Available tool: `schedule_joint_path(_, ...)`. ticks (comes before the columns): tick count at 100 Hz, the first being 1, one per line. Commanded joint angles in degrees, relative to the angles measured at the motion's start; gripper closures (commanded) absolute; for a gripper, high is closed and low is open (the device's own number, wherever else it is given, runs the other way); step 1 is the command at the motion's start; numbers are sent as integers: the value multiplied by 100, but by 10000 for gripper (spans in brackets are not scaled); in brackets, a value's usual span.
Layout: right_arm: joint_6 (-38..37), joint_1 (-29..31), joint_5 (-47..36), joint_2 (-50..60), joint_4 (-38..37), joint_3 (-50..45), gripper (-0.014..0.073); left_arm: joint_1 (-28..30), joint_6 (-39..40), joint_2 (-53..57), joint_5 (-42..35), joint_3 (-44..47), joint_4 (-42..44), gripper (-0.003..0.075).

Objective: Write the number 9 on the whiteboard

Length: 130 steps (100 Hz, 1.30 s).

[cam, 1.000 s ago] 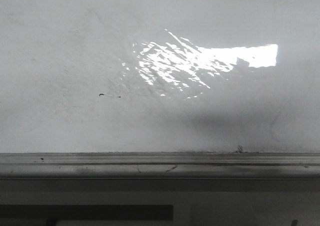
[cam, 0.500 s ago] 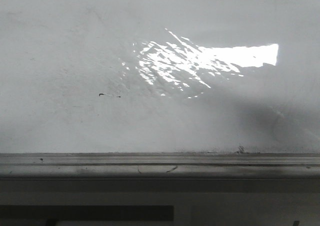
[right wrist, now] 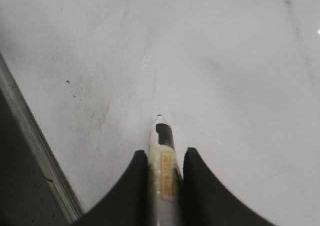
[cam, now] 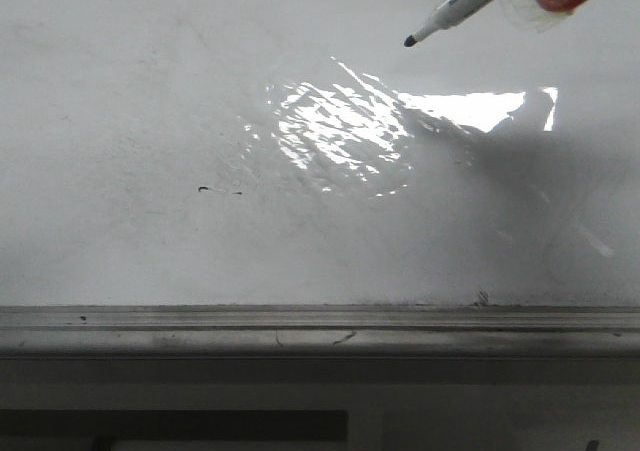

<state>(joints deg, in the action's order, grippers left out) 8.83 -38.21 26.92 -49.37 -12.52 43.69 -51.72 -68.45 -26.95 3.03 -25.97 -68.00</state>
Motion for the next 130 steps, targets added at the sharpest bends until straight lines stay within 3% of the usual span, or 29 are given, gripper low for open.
schedule_joint_path(1,-88,96,-282,-56,-87,210,636,-17,70,-10,-177,-150,-64,741)
schedule_joint_path(47,-200,62,-158,-712,-9,210,636,-17,70,-10,-177,-150,-64,741)
schedule_joint_path(59,-200,-124,225,-715,-22,210,636,-17,70,-10,-177,-150,-64,741)
schedule_joint_path(73,-200,-126,842,-715,-220,210,636,-17,70,-10,-177,-150,-64,741)
schedule_joint_path(93,-221,-116,602,-727,-487,458,636,-17,70,-10,-177,-150,-64,741)
schedule_joint_path(114,-721,-116,770,-855,-1069,810,636,-17,70,-10,-177,-150,-64,741)
schedule_joint_path(130,-732,-127,965,-855,-943,809,636,-17,70,-10,-177,-150,-64,741)
